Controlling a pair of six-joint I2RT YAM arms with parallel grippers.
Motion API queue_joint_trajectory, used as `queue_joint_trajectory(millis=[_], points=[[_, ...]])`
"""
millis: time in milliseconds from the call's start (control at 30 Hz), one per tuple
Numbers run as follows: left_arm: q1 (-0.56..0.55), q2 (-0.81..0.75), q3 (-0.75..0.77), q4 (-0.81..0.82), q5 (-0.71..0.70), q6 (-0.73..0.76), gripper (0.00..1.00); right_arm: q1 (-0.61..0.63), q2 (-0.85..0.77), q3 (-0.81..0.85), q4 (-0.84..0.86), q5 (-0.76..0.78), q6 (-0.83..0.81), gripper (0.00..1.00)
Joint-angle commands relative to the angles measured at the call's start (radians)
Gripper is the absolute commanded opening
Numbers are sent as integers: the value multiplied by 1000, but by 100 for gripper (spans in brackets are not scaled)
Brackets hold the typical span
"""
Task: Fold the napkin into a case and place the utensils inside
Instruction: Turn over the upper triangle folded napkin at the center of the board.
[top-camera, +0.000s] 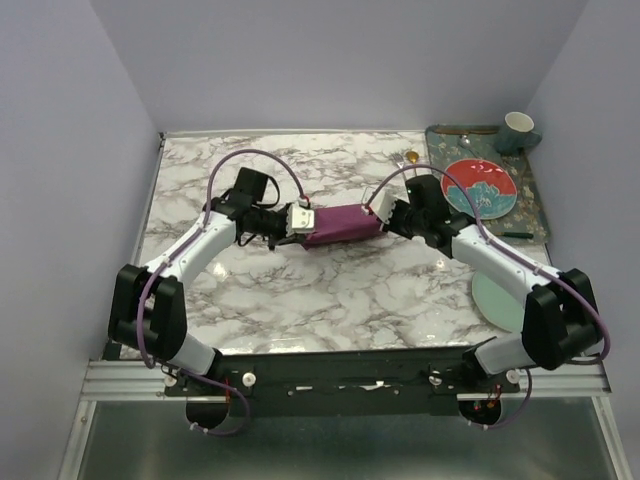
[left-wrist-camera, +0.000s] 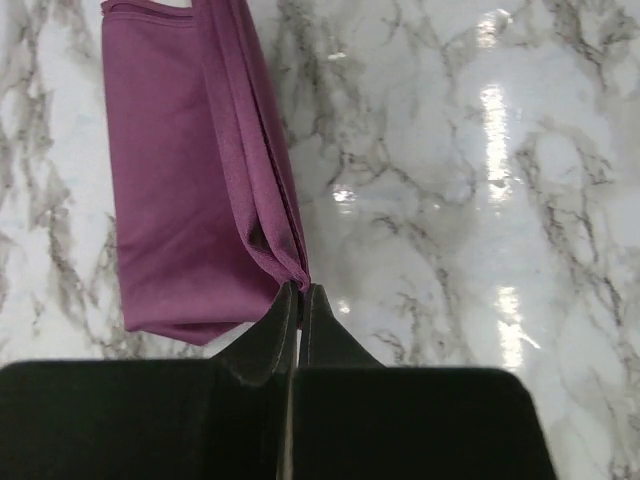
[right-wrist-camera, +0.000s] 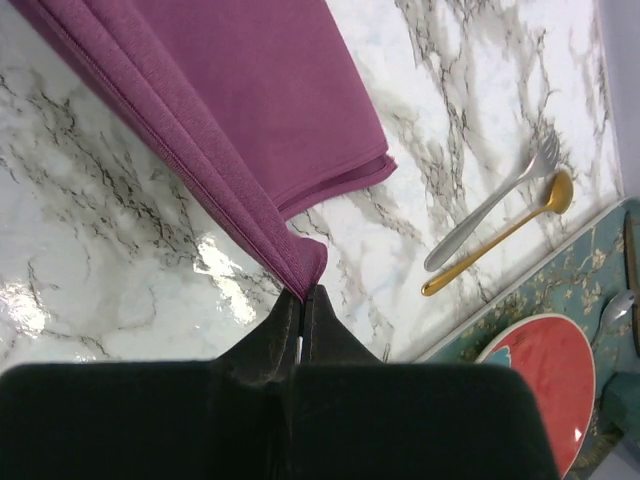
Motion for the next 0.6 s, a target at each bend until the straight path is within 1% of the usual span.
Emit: queue_joint_trajectory(millis=[0, 67, 100, 133, 167, 200, 233, 267, 300, 333, 367, 400, 433, 467, 500, 533, 567], points=[[-56, -125, -131, -9, 3, -29, 0, 23, -106, -105, 75, 12, -46, 1], [-62, -157, -169, 12, -3, -70, 0, 32, -116, -118, 66, 9, -25, 1], [-62, -163, -169, 42, -4, -133, 0, 31, -122, -112, 65, 10, -16, 1], [-58, -162, -159, 50, -11, -162, 0, 31, -121, -98, 63, 15, -5, 1], [-52, -155, -116, 53, -11, -188, 0, 31, -116, -81, 57, 24, 18, 1], [-44, -148, -88, 69, -6, -264, 0, 32, -113, -36, 57, 35, 30, 1], [-32, -131, -56, 83, -1, -300, 0, 29, -99, -11, 52, 61, 41, 1], [-12, -120, 12, 93, 0, -328, 0, 27, -91, 20, 49, 72, 55, 1], [0, -106, 45, 140, -4, -371, 0, 24, -82, 47, 46, 78, 59, 1], [13, -68, 82, 156, -5, -415, 0, 21, -50, 113, 43, 90, 63, 1], [32, -45, 166, 159, -8, -428, 0, 11, -32, 147, 42, 98, 76, 1], [45, -16, 212, 165, -11, -441, 0, 3, -6, 184, 40, 104, 85, 1], [54, 49, 258, 169, -9, -464, 0, -6, 20, 280, 36, 116, 93, 0], [66, 84, 350, 170, -9, -474, 0, -15, 84, 323, 26, 119, 108, 0], [83, 116, 395, 182, -12, -484, 0, -35, 115, 377, 23, 119, 110, 1], [92, 181, 436, 201, -20, -504, 0, -45, 148, 425, 25, 153, 112, 0], [100, 214, 511, 217, -21, -530, 0, -51, 183, 522, 23, 165, 109, 0]])
